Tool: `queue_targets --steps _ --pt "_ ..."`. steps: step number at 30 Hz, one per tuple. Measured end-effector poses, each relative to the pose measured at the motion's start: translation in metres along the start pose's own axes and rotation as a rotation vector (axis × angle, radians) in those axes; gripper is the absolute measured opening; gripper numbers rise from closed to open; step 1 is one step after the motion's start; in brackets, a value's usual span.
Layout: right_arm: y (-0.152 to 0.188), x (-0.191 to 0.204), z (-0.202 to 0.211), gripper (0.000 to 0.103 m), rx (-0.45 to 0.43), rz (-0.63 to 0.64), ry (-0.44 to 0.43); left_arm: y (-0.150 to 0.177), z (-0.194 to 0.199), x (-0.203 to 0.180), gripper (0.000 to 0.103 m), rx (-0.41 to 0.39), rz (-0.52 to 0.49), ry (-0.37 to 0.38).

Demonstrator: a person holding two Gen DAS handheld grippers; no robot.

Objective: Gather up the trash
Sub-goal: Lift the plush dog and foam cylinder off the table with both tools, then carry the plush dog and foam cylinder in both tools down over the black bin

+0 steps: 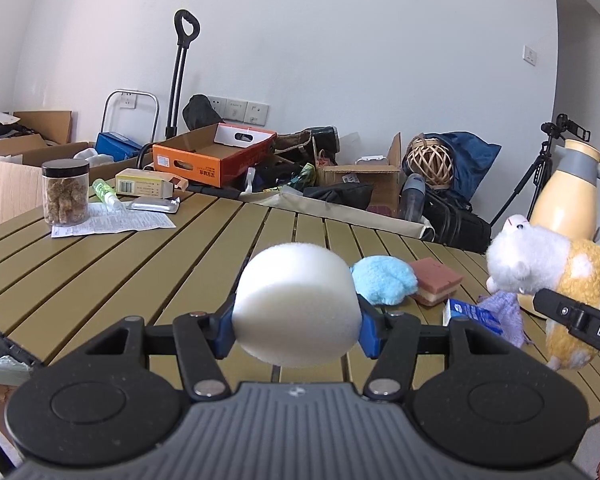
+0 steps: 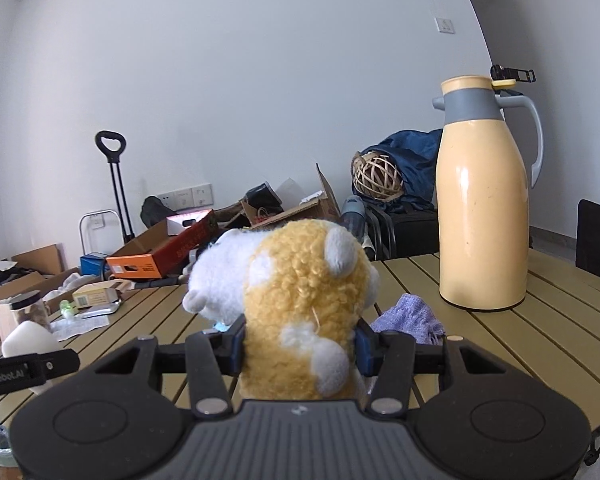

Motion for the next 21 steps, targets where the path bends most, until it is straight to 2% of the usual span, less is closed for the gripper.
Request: queue_targets --steps 6,21 --pt "0.012 0.002 0.028 0.049 0.001 0.018 -0.028 0.012 0.024 -0.002 0.058 -0.020 -0.022 -0.006" --pt "0.069 0.005 0.106 0.049 0.061 0.040 -0.081 0.068 0.082 0.008 0.058 0.036 -0.010 -0.016"
Point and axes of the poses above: each gripper's, at about its wrist camera, not at the fingertips, and z roughly against the way its jaws point, x to its left, y to its underside, the point moved 9 cm from there along -z, roughly the way its jaws point, and after that the axes turned 10 degrees about z, right-handed, at the moved point
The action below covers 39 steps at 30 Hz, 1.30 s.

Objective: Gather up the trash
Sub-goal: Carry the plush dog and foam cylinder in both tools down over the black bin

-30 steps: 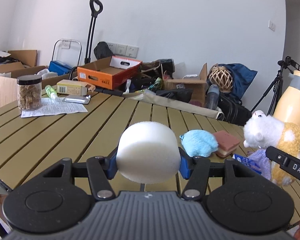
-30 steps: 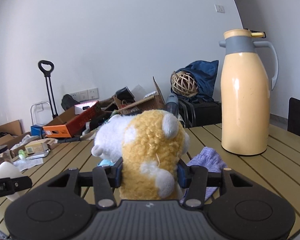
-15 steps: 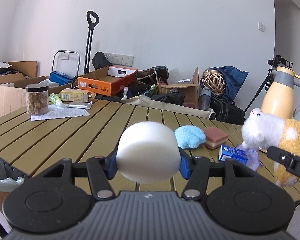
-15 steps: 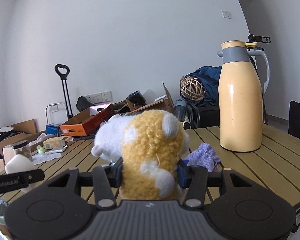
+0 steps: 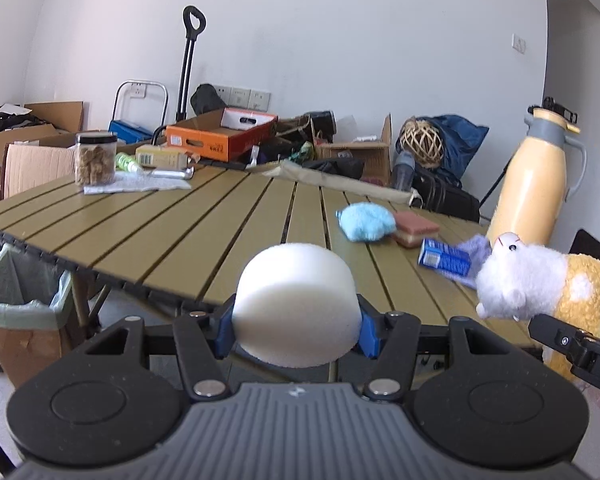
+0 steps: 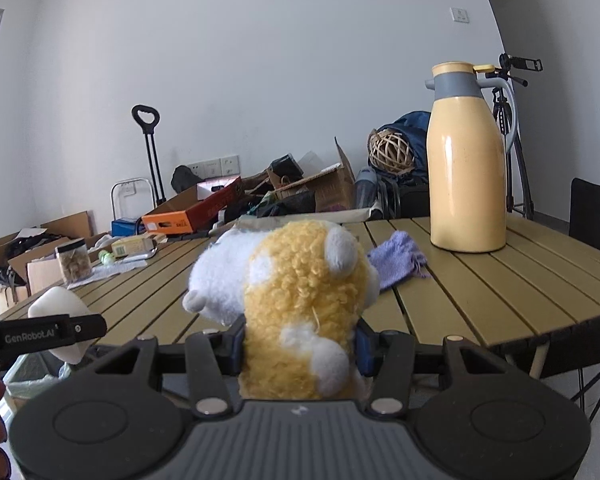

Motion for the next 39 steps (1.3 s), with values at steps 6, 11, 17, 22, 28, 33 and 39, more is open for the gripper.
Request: queue_targets --steps 6,11,17,22,28,33,39 --pt "0.030 0.006 0.018 0.049 0.065 -0.002 -0.032 0.030 0.015 0.009 0.058 0.053 -0.024 -0.019" --pt "0.060 0.011 0.028 0.049 0.143 -0.007 -0.058 0.054 0.024 0.011 0.058 0.094 -0.060 -0.027" --pt "0.093 0.019 0.035 0.049 0.234 -0.013 -0.083 0.076 0.031 0.014 0.058 0.140 -0.096 -0.036" --pt "0.117 0.023 0.037 0.049 0.307 -0.014 -0.097 0.096 0.034 0.015 0.058 0.181 -0.138 -0.034" --pt "0.139 0.024 0.037 0.049 0.377 -0.014 -0.095 0.122 0.034 0.018 0.058 0.230 -0.197 -0.045" --pt "0.160 0.020 0.033 0.049 0.451 -0.032 -0.087 0.140 0.032 0.023 0.058 0.269 -0.238 -0.055" --pt "0.184 0.015 0.029 0.049 0.525 -0.040 -0.068 0.157 0.027 0.034 0.058 0.329 -0.251 -0.075"
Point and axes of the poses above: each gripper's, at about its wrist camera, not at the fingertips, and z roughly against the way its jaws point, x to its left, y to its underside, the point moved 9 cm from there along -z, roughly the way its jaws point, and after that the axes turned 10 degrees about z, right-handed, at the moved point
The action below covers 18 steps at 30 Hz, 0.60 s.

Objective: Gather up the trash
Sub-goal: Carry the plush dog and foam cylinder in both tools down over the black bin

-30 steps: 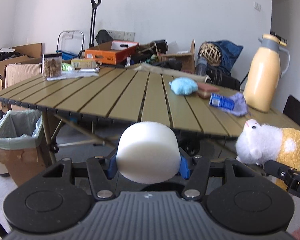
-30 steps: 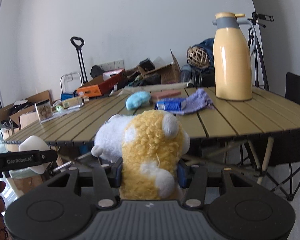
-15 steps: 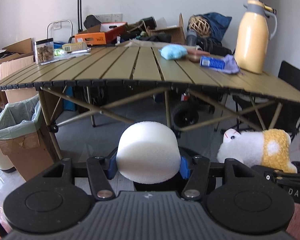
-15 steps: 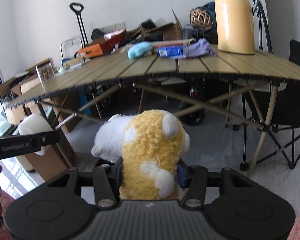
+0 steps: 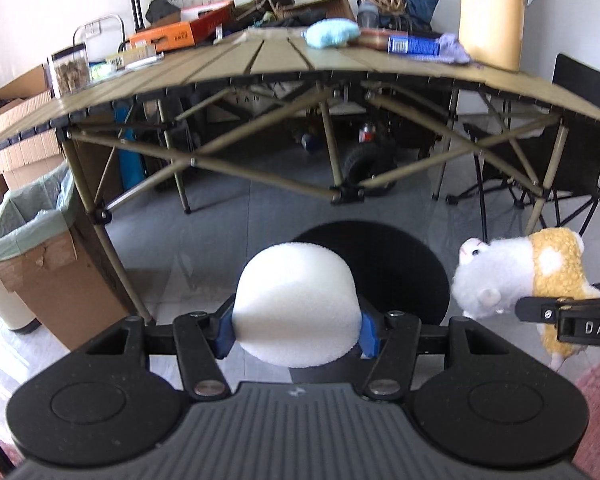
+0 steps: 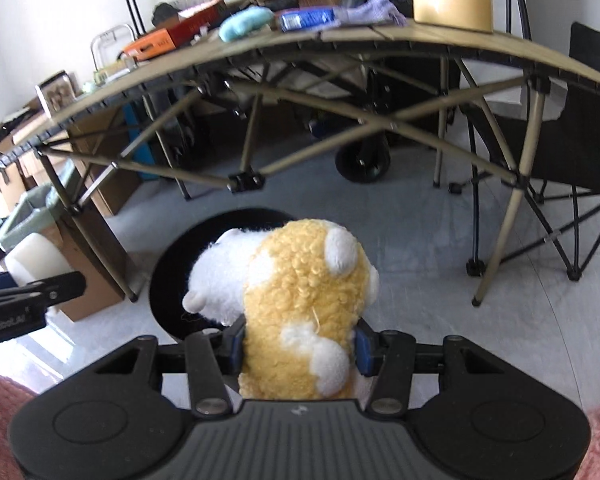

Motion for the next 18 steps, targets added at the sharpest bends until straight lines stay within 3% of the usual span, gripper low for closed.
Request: queue_targets --steps 18 --pt "0.010 -0.028 -0.023 0.049 0.060 -0.065 0.063 0.027 -0.038 0.004 0.058 0.206 0.005 -0.034"
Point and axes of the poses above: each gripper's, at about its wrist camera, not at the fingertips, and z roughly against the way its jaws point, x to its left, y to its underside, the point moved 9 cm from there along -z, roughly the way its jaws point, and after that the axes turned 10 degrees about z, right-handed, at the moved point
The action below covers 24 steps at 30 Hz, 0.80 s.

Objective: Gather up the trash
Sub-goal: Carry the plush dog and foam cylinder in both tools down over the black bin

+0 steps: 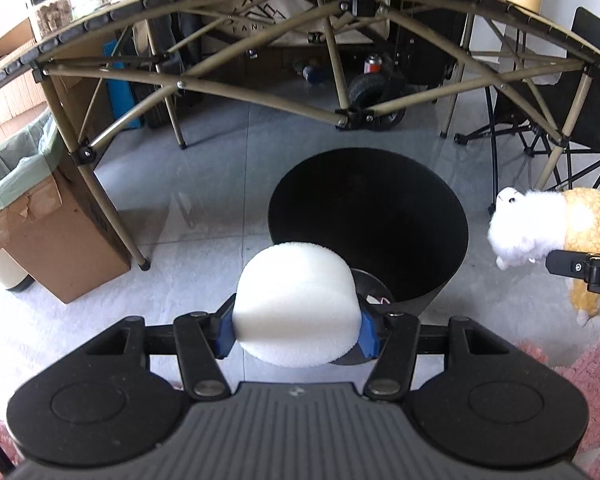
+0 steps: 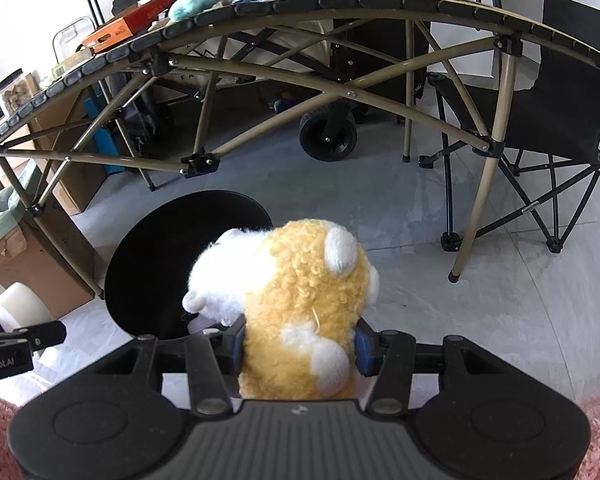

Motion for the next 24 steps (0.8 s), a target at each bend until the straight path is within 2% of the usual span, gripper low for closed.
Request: queue_targets --steps 8,19,24 --pt "0.000 -0.011 -0.007 0.049 0.007 -0.036 0.015 -0.001 -0.017 0.003 0.058 0.088 0.034 -0.023" --pt "-0.002 -0.021 -0.014 0.049 0.010 -0.074 0.029 -0.006 -0.023 -0.006 0.058 0.105 0.015 -0.016" --pt "-0.005 -0.026 -0.016 0.049 0.002 -0.088 0.035 -0.019 -0.026 -0.015 0.058 0.111 0.018 -0.011"
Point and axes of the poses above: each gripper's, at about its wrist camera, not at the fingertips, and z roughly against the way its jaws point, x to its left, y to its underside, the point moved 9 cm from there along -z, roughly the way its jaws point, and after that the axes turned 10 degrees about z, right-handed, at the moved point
